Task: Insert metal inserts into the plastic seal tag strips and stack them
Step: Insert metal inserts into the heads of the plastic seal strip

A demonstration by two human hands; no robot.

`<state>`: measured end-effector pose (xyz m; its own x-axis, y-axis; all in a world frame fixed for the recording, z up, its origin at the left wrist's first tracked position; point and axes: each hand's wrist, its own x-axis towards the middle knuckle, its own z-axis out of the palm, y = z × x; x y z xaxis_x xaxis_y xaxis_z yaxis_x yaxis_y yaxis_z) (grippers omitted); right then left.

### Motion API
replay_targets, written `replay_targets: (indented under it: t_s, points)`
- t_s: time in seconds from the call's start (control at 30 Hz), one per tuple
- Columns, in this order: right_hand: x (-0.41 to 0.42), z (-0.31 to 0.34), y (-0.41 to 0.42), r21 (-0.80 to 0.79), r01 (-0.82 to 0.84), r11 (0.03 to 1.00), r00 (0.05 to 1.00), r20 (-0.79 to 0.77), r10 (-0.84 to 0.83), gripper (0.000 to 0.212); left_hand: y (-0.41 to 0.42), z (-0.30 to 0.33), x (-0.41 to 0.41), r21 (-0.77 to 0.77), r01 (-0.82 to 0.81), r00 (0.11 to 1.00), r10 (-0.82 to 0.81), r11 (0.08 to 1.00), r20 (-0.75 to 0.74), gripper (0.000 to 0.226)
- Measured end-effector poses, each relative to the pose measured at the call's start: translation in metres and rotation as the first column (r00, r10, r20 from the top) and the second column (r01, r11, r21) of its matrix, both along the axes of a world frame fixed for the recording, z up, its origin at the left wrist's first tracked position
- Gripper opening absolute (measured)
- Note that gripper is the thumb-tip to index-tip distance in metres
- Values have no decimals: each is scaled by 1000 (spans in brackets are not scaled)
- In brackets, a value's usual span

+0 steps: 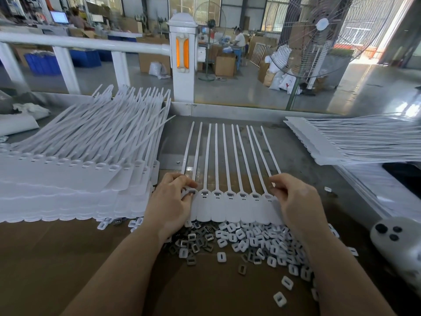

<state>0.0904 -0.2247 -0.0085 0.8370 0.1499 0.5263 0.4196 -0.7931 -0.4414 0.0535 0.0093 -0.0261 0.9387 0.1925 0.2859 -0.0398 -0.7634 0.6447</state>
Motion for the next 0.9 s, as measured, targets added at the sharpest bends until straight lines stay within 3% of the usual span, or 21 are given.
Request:
replay_targets:
  t_s: [0.13,0.4,0.6,0.9]
  points:
    - [1,-1,-2,-31,65,997,997,-29,-66,10,0,0,1,-1,-2,1000,2,1000,-3,18]
    - [-1,0,-2,-248,75,966,995,-39,-87,9,-1,0,1,-3,-4,1000,4,1000,-5,19]
    - [-2,3,2,-454,69,888,996,-17,-86,15,-1,0,1,-2,-4,1000,4,1000,1,17]
    - [-7,8,2,-518,41,855,996,-43,-74,25,0,-1,1,5,3,1000,-3,1000,9,17]
